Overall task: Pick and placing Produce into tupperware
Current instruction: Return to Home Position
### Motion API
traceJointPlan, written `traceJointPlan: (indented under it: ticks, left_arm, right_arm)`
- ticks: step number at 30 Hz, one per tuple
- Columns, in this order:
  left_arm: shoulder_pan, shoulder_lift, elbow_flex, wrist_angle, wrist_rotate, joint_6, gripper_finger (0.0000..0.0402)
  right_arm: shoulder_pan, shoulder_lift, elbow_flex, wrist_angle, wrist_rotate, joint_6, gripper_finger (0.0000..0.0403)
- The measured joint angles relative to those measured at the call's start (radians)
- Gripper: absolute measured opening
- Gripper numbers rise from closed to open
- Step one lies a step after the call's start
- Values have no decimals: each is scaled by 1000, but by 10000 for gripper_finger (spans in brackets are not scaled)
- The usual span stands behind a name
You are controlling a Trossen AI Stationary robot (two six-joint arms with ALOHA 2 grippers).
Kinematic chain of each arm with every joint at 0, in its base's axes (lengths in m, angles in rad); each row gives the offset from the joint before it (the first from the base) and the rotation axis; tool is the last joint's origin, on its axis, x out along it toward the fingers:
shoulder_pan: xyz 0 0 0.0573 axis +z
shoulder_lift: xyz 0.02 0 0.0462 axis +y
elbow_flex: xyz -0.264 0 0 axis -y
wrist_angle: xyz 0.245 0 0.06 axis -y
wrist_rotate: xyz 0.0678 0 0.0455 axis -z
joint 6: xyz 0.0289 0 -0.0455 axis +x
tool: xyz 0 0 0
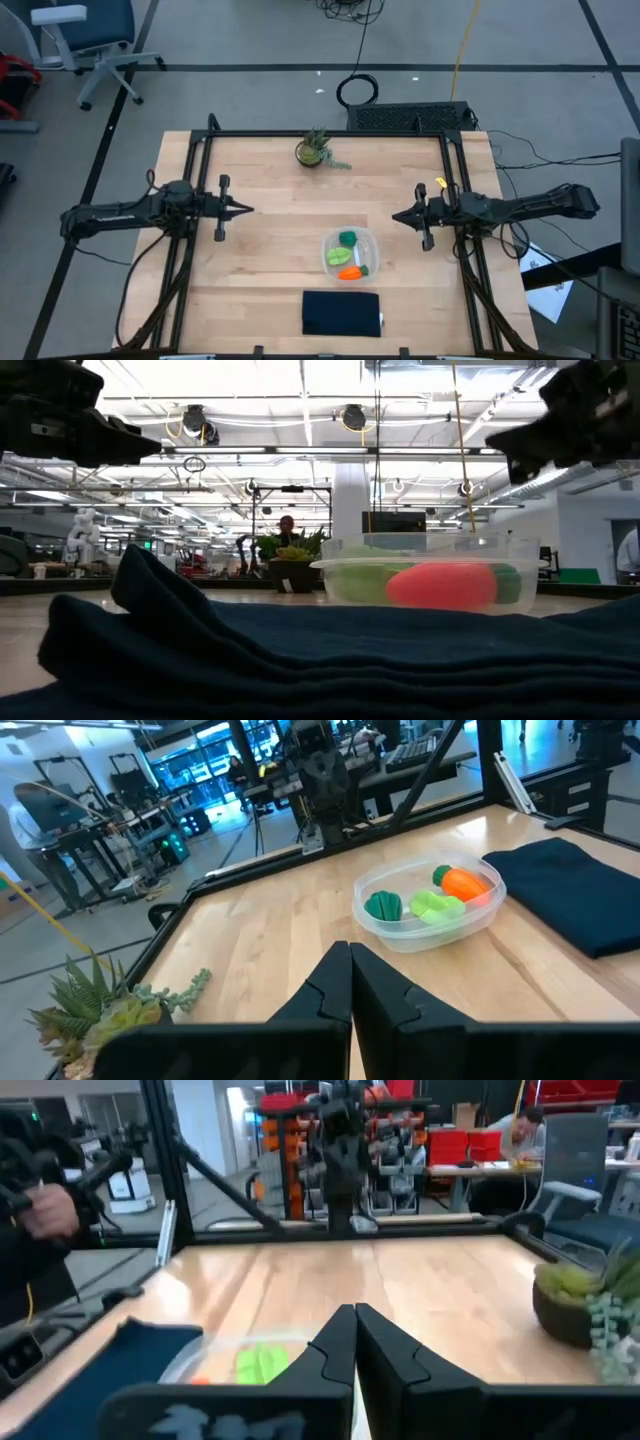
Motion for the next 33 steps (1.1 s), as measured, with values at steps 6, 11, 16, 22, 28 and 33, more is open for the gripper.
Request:
traceJointPlan:
  ticks: [6,11,16,22,28,33]
  left_arm:
    - [-1,0,0,4,7,9,0]
    - [-1,-19,3,-5,6,30,0]
    - [-1,-55,4,-27,3,40,0]
    - [-1,-84,4,-79,2,36,0]
    - [-1,-104,5,-81,25,2,0]
    - [-4,-106,5,-80,34,-19,0]
  right_arm:
    - [6,-81,21,-75,0,-4,0]
    - [7,-171,22,-207,53,2,0]
    - [6,-266,22,-301,75,-8,0]
    - [7,-375,24,-379,74,-8,0]
    - [7,-377,12,-369,72,-6,0]
    - [7,-378,-29,-307,71,12,0]
